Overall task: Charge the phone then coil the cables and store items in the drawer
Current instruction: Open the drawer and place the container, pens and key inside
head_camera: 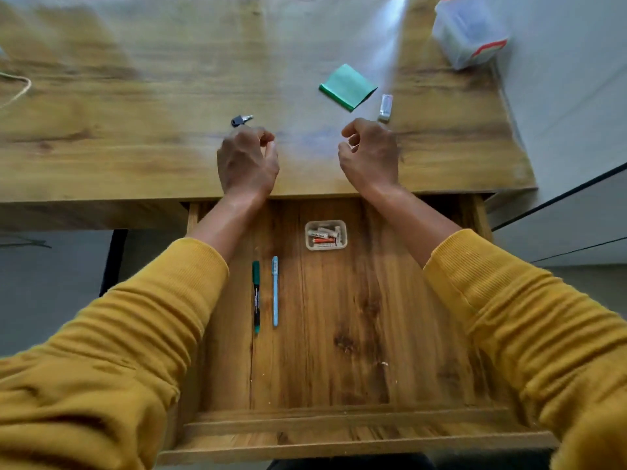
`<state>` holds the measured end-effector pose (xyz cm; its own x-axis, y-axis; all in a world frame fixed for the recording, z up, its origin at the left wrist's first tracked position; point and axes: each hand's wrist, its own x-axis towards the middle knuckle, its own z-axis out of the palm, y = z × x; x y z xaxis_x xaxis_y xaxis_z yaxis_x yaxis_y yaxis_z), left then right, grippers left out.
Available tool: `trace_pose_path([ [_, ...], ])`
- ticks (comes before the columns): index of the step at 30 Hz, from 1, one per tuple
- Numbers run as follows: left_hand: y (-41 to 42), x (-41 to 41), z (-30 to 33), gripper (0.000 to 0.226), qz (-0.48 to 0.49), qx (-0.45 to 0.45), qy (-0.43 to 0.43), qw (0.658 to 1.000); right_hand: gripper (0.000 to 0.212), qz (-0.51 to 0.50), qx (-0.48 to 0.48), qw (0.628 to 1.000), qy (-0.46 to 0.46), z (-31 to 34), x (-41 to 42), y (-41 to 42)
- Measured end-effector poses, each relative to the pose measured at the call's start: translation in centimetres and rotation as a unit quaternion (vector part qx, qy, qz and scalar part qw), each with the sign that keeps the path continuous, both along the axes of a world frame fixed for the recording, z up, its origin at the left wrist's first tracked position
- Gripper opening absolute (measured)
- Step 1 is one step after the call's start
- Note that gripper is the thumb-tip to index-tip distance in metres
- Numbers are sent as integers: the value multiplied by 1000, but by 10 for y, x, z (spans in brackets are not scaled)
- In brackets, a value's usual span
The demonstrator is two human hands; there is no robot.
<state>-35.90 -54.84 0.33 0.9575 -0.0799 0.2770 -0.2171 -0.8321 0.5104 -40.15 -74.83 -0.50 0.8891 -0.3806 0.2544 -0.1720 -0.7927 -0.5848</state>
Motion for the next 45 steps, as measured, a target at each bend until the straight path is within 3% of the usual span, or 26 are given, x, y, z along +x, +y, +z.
trace_pose_path([
  [7,0,67,-12,33,50,110,49,992,35,-61,-18,997,50,-16,52,-60],
  [14,0,99,-27,27,78,109,70,989,40,-103,-23,990,94,-37,84,-91],
  [23,-1,106,-26,16,66,61,45,995,32,-118,-37,990,70,-42,99,-101],
  [27,3,104,-29,28,55,70,34,995,30,-129,2,992,8,-37,88,-92],
  [31,2,76,-32,37,21,56,17,998,30,-106,58,990,-72,-33,53,-65],
  [36,-3,6,-30,23,-36,-29,-19,999,31,-66,111,984,-123,-20,-18,-10],
  [40,4,-67,-29,18,-64,-120,12,991,31,-46,125,988,-83,-27,-80,23],
  [45,16,-136,-39,20,-119,-157,96,976,27,-24,131,990,-44,-46,-141,49],
])
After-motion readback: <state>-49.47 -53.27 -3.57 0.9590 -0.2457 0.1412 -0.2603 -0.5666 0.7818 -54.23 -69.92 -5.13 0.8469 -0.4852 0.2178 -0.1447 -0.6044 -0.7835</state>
